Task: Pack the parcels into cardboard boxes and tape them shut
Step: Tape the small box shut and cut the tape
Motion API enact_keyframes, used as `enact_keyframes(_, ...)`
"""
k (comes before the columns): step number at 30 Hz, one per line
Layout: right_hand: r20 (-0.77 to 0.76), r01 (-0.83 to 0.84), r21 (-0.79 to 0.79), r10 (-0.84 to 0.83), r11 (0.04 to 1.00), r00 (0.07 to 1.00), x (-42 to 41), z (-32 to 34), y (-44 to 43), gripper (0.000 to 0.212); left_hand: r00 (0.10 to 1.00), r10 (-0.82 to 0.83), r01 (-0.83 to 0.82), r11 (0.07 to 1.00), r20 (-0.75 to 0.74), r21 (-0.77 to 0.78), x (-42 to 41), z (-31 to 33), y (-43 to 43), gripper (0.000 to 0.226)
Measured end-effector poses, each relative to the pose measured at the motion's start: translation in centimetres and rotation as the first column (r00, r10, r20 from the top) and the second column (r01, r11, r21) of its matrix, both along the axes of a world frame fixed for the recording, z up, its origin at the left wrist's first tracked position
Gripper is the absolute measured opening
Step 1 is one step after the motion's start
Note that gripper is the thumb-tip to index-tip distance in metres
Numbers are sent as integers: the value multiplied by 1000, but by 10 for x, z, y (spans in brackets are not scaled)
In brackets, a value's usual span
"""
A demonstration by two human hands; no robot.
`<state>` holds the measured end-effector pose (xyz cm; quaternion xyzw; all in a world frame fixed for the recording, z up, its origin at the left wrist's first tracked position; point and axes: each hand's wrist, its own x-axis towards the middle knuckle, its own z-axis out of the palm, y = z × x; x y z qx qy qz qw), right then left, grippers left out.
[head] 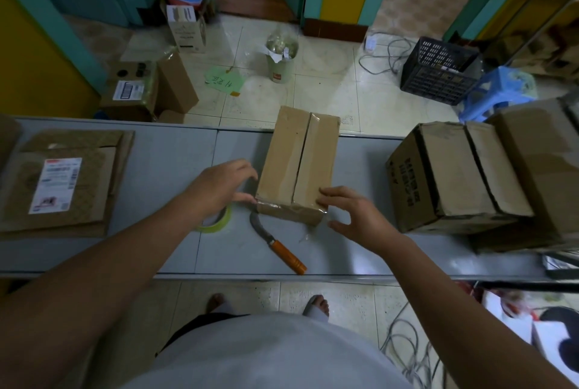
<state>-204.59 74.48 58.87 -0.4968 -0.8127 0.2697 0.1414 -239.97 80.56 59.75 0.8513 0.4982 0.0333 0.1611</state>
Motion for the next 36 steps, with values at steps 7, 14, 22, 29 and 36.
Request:
enact_keyframes(7,45,-22,86,18,996,999,2,-7,9,51,938,-304,328,934,-168,144,13,17,32,54)
enact_keyframes(14,14,41,196,-44,980,999,-12,-17,8,44,929,-348,356,933,-128,49,15,20,35,49)
enact_keyframes(22,-276,389,7,-372,921,886,-36,-31,-15,32,977,-200,206,974,71,-97,9,12,23,49)
enact_keyframes(29,-188,379,-38,-379,925,906,-39,-17,-16,50,963,128,-77,974,239,-213,5,-3,-16,84)
enact_keyframes(36,-172,410,68,-394,910,903,-48,-9,-25,47,918,376,-351,918,125,-185,-31,-48,-67,57)
